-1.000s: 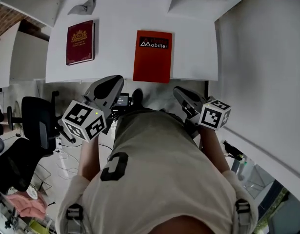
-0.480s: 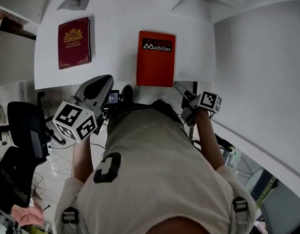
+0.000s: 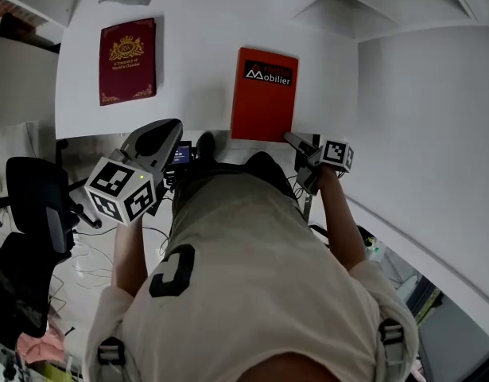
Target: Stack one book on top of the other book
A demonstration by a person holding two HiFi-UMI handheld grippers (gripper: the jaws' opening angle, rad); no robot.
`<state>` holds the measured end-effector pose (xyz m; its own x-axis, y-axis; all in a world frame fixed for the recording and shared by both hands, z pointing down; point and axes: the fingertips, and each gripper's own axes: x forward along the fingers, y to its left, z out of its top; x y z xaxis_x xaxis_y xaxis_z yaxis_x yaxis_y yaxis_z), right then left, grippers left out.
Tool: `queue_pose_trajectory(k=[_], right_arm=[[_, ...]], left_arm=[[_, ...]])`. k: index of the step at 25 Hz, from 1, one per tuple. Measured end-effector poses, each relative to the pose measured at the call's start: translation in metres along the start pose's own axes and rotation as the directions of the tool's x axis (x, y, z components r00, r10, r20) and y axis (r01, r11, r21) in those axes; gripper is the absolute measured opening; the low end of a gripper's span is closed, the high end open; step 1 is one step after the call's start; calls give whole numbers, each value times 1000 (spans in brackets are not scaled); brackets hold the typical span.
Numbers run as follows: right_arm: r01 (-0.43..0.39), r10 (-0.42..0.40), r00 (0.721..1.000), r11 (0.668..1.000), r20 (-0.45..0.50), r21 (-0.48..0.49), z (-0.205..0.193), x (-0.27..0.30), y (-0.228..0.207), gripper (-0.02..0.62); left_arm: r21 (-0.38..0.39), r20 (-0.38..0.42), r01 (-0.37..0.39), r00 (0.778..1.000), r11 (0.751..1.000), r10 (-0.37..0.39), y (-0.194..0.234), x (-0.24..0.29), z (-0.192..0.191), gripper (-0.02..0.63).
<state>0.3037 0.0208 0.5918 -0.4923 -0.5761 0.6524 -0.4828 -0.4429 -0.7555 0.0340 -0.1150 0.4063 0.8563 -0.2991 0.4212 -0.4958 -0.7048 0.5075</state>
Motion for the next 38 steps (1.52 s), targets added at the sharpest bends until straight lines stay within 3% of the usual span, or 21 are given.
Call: queue_pose_trajectory(k=[6,12,17,23,27,32,36,38], right_arm=[[-39,39,996,999,-77,0,-4,11,-8,307],[-196,195,972,981,-132,3,-3,26,-12,305],[-380,387,908,922,-161,72,-8,39,-10,305],[-544,552,811,833,-193,98,-8,48,0,304],[-580,573,786,814,-235,45,-12,52,3,304],[-592,592,772,802,-230,78,-13,49,5,295],[-621,623,752,779,-216,88,-11,46,2,224],[-624,628,746,775,-219,98,-13,47,5,221]], left_arm=[[-63,17,43,999,997,-42,-8,-4,2,5],[-72,-2,5,1000,997,-5,-14,7,-5,5],[-70,-11,-61,998,996,60,-29,12,-8,5],[-22,-32,-129,991,991,129,-53,25,-8,5],[1,-27,-151,988,989,151,-71,32,-10,5],[17,-13,-188,982,982,188,-83,35,-13,5],[32,-2,-208,978,978,208,-87,34,-18,5],[28,4,-228,974,973,228,-86,29,-20,5]])
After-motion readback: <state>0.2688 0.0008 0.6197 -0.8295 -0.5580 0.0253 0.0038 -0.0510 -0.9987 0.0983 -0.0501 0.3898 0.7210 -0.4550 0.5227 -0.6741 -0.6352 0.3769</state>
